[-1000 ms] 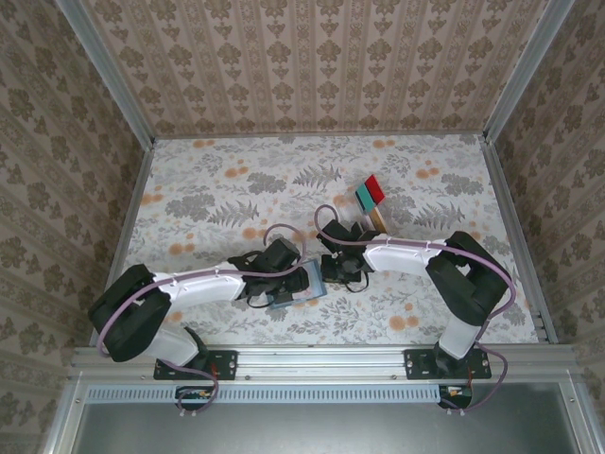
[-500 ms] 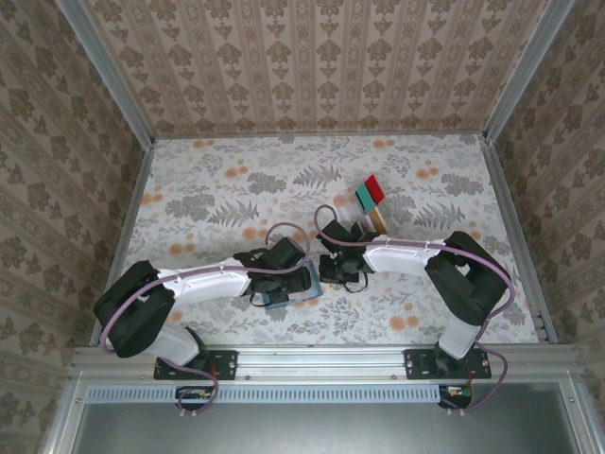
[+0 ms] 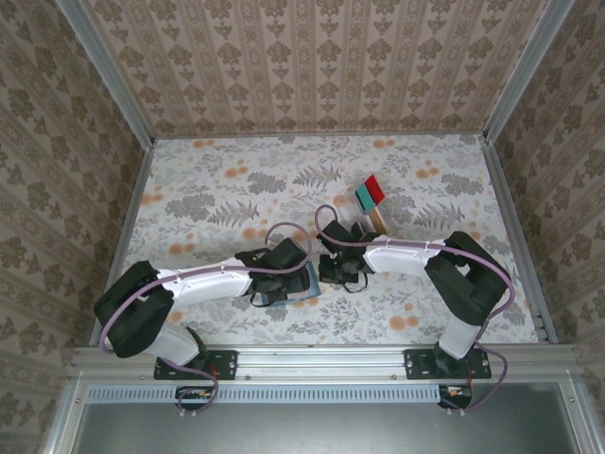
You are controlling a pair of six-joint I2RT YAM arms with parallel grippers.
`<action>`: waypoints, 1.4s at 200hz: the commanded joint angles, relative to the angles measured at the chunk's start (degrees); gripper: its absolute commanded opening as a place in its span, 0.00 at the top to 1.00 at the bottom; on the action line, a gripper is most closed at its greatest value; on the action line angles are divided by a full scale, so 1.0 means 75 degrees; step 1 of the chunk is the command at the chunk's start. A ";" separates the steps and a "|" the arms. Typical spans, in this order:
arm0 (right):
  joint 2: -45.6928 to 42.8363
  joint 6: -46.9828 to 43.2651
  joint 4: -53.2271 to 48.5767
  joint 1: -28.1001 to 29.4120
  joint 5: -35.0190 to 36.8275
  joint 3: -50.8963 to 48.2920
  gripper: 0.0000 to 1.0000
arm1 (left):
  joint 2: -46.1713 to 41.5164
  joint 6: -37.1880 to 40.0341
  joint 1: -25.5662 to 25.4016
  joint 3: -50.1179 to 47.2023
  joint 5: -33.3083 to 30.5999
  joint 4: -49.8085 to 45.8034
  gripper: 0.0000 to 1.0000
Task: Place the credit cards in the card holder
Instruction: Insert the credit card into the card slot.
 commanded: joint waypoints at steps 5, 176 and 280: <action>0.0452 0.0086 -0.0322 0.0090 -0.0127 -0.0348 0.88 | -0.0037 -0.0009 -0.0059 0.0075 -0.0021 0.0014 0.50; 0.0259 0.0151 -0.0251 0.0086 -0.0151 -0.0537 0.88 | 0.0141 -0.0046 0.0063 -0.0282 0.0574 0.1494 0.52; 0.0347 0.0129 -0.0239 0.0086 -0.0175 -0.0448 0.88 | -0.0992 -0.0053 0.0430 -0.0924 0.0597 0.1415 0.44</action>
